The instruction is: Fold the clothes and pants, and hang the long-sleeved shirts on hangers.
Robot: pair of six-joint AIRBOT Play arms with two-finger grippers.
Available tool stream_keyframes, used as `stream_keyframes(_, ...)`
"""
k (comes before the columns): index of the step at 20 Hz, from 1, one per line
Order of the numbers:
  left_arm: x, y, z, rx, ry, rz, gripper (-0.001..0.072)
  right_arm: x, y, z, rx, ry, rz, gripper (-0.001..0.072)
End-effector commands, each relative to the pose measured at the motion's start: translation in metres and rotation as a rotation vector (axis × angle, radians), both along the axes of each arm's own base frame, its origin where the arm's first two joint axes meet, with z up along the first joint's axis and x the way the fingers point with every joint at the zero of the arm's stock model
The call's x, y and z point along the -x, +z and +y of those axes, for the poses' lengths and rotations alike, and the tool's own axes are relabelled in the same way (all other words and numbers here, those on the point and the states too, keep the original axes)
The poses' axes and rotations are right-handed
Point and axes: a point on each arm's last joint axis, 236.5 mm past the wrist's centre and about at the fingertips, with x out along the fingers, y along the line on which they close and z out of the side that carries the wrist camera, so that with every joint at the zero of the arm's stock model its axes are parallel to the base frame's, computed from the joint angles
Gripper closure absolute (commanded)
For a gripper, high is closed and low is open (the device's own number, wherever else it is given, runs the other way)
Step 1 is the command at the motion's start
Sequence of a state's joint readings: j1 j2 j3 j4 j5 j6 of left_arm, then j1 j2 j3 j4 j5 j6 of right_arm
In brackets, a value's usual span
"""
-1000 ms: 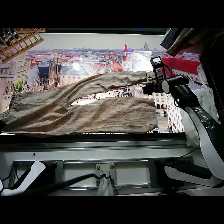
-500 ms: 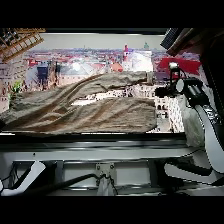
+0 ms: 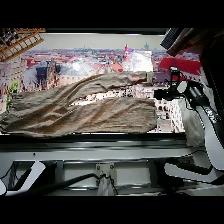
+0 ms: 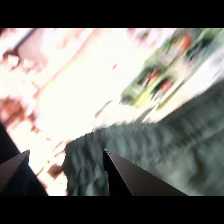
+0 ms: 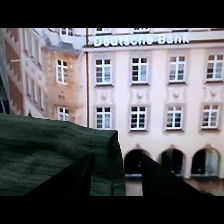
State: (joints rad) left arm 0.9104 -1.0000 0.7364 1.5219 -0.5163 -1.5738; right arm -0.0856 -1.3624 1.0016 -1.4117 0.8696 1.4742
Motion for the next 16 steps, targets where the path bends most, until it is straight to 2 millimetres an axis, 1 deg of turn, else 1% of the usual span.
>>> stream_keyframes(1,-0.056,0.034,-0.007,0.115,-0.046,-0.139,0.0221,-0.005,0.002,0.009,-0.049,-0.012,-0.021,0.0382)
stream_keyframes(3,-0.105,0.013,-0.045,0.241,-0.313,-0.025,0.0221,-0.006,0.003,0.014,-0.062,0.004,-0.026,0.0382)
stream_keyframes(4,-0.123,0.001,-0.061,0.287,-0.429,0.052,0.0221,-0.005,0.003,0.014,-0.062,0.004,-0.025,0.0382)
stream_keyframes(5,-0.137,-0.010,-0.070,0.330,-0.492,0.115,0.0212,-0.005,0.003,0.014,-0.062,0.006,-0.022,0.0382)
stream_keyframes(6,-0.150,-0.022,-0.082,0.390,-0.551,0.173,0.0179,-0.003,0.003,0.014,-0.061,0.013,-0.018,0.0381)
stream_keyframes(7,-0.158,-0.034,-0.094,0.449,-0.601,0.225,0.0167,-0.002,0.002,0.015,-0.061,0.017,-0.010,0.0381)
stream_keyframes(8,-0.166,-0.045,-0.104,0.500,-0.645,0.275,0.0105,0.000,0.002,0.015,-0.062,0.019,-0.005,0.0381)
stream_keyframes(9,-0.172,-0.054,-0.107,0.511,-0.672,0.318,0.0057,0.000,0.002,0.016,-0.065,0.019,-0.002,0.0381)
stream_keyframes(10,-0.177,-0.063,-0.103,0.471,-0.686,0.371,0.0057,0.000,0.002,0.017,-0.070,0.017,-0.003,0.0381)
stream_keyframes(11,-0.178,-0.070,-0.094,0.406,-0.693,0.429,0.0055,0.000,0.002,0.018,-0.080,0.013,-0.004,0.0381)
stream_keyframes(12,-0.179,-0.075,-0.086,0.339,-0.698,0.483,0.0012,-0.001,0.003,0.020,-0.090,0.010,-0.004,0.0381)
stream_keyframes(14,-0.183,-0.085,-0.083,0.318,-0.696,0.504,0.0008,-0.001,0.004,0.024,-0.110,0.002,-0.007,0.0381)
stream_keyframes(16,-0.177,-0.096,-0.079,0.319,-0.694,0.541,0.0008,-0.002,0.004,0.027,-0.124,-0.003,-0.008,0.0381)
